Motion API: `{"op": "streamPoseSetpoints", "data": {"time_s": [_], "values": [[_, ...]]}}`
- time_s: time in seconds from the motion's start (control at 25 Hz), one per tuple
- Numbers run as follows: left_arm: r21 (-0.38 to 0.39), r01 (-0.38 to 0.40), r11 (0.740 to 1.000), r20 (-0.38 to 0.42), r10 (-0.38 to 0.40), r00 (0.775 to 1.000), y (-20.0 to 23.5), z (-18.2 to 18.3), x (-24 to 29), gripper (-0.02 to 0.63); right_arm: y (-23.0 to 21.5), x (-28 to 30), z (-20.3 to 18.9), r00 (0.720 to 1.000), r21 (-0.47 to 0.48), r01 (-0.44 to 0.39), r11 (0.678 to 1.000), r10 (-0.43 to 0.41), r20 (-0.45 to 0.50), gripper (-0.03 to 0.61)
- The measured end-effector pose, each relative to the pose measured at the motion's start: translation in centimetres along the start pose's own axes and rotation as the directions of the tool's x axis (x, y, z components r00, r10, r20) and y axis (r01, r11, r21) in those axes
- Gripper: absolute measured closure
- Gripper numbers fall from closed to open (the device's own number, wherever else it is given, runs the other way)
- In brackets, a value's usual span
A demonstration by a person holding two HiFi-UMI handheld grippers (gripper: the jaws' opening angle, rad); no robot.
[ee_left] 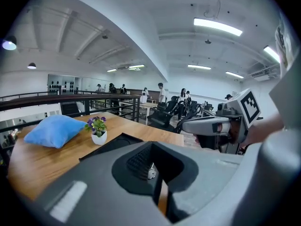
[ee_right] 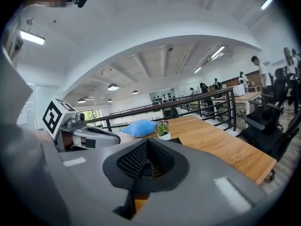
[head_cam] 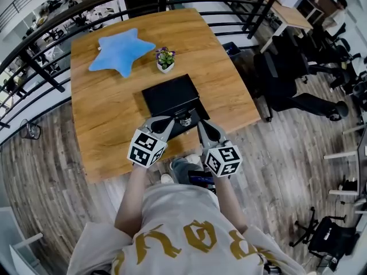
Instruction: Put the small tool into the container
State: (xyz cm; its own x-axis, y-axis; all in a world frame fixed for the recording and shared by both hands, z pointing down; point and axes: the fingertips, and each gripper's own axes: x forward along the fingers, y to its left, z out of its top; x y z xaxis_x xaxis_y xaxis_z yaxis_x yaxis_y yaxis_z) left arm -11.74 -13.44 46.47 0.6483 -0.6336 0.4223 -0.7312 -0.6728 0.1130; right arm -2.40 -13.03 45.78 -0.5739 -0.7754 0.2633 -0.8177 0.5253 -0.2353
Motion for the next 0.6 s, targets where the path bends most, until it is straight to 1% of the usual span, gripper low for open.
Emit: {"op": "streamPoseSetpoints", "data": {"time_s": [0.08, 0.16, 0.24, 0.36, 0.6], "values": [[-0.023, 0.001, 1.0, 0.01, -0.001, 1.0, 0.0, 0.1, -0.1, 0.614, -0.1, -0.1, 0.1, 1.0, 0.002, 0.002, 1.0, -0.002, 0.003, 0.555], [-0.03, 0.006, 1.0, 0.019, -0.005, 1.0, 0.0, 0.3, -0.2, 0.614, -0.1, -0.1, 0.3, 1.0, 0.003, 0.003, 1.0, -0.003, 0.005, 0.555], [-0.018, 0.004, 1.0, 0.014, -0.004, 1.0, 0.1, 0.3, -0.2, 0.614, -0.1, -0.1, 0.5, 1.0, 0.004, 0.002, 1.0, -0.002, 0.006, 0.555], [0.018, -0.011, 1.0, -0.015, 0.011, 1.0, 0.2, -0.3, -0.3, 0.614, 0.0, 0.0, 0.4, 1.0, 0.015, -0.002, 1.0, 0.001, 0.004, 0.555], [0.006, -0.018, 1.0, -0.029, 0.018, 0.999, 0.5, -0.8, -0.5, 0.614, -0.3, -0.1, 0.6, 1.0, 0.023, -0.002, 1.0, 0.002, 0.005, 0.555]]}}
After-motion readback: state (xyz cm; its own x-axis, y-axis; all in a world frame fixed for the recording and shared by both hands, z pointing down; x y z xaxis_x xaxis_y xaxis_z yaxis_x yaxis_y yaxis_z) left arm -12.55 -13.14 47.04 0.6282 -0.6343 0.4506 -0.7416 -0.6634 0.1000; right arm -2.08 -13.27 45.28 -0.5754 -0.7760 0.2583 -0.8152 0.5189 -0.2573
